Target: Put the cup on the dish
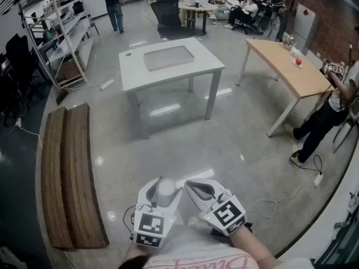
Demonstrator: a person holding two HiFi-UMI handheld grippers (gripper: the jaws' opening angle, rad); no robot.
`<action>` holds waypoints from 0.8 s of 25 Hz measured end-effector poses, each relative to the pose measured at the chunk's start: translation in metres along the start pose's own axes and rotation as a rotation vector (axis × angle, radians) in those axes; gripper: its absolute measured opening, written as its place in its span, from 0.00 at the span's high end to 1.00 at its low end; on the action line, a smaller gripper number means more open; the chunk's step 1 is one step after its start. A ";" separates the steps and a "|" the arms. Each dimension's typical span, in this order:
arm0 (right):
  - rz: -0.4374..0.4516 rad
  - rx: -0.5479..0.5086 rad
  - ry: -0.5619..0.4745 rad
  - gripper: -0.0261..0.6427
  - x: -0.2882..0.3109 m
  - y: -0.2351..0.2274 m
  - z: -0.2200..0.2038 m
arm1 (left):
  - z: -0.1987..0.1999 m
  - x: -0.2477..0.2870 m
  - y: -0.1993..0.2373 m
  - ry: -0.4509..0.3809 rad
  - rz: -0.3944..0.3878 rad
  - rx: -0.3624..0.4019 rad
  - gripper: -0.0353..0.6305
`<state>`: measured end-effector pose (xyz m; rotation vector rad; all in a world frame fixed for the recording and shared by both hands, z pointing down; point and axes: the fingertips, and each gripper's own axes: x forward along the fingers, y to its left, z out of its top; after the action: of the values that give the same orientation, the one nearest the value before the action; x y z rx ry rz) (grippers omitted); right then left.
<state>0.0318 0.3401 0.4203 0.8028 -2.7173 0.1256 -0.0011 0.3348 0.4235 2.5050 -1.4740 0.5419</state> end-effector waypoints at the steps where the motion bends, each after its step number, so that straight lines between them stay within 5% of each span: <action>1: -0.002 -0.007 -0.002 0.96 -0.002 -0.002 0.002 | 0.003 0.001 -0.001 -0.004 0.004 0.009 0.56; 20: -0.013 0.018 -0.041 0.96 0.004 -0.038 0.008 | 0.014 0.033 0.004 0.003 -0.017 0.007 0.56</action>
<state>0.0476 0.3048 0.4138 0.8371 -2.7529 0.1326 0.0130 0.3017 0.4234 2.5186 -1.4508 0.5493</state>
